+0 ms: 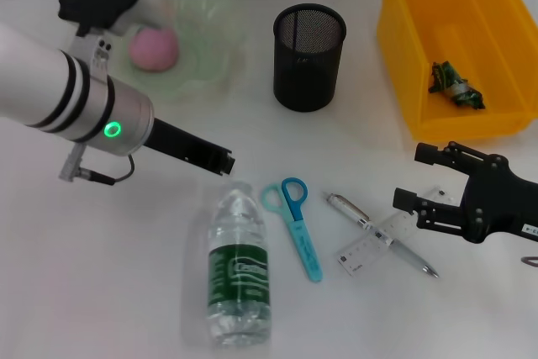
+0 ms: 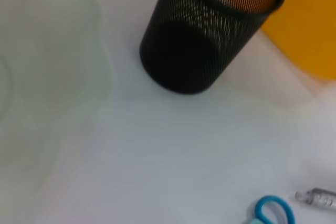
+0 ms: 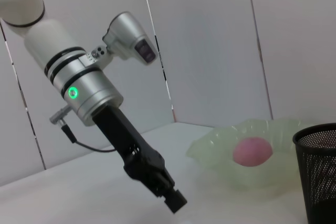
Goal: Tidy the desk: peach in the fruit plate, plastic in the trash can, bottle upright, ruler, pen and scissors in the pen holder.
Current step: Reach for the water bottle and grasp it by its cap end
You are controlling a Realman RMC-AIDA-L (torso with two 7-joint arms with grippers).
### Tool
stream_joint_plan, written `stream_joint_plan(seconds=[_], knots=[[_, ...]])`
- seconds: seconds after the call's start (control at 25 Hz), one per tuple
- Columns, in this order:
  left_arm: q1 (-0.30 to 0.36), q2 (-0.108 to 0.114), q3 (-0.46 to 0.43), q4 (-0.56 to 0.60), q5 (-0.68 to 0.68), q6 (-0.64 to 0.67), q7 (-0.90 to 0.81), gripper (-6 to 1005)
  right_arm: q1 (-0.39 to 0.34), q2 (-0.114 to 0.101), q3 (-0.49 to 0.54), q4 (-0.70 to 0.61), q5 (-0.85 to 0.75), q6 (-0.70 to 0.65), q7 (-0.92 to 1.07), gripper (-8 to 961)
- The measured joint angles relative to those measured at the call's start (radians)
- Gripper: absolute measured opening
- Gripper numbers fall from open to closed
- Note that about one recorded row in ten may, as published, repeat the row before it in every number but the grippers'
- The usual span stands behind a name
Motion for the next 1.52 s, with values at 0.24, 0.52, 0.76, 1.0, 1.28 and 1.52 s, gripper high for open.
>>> stream_joint_plan(seconds=[0.24,0.52,0.76,1.0,1.28,1.52], knots=[[-0.01,0.002,-0.075,0.027,-0.02,0.049,0.056,8,-0.001,0.001,0.0,0.0,0.0,0.0,-0.002,820],[-0.022,0.004,-0.188,0.046,-0.144,0.103,0.155,171,-0.002,0.0,0.006,0.0,0.0,0.0,-0.002,820],[-0.012,-0.001,-0.148,0.149,-0.136,0.123,0.218,343,-0.004,0.0,0.011,0.001,0.004,-0.005,0.007,820],[0.092,-0.001,-0.046,0.282,-0.157,0.028,0.291,439,-0.009,-0.003,0.019,-0.028,0.008,-0.01,0.08,820],[0.169,0.002,-0.046,0.311,-0.269,-0.014,0.406,623,-0.009,-0.006,0.031,-0.085,0.003,-0.007,0.189,820],[0.145,0.005,-0.042,0.263,-0.251,-0.006,0.344,783,-0.012,-0.009,0.05,-0.093,0.001,-0.001,0.238,820]])
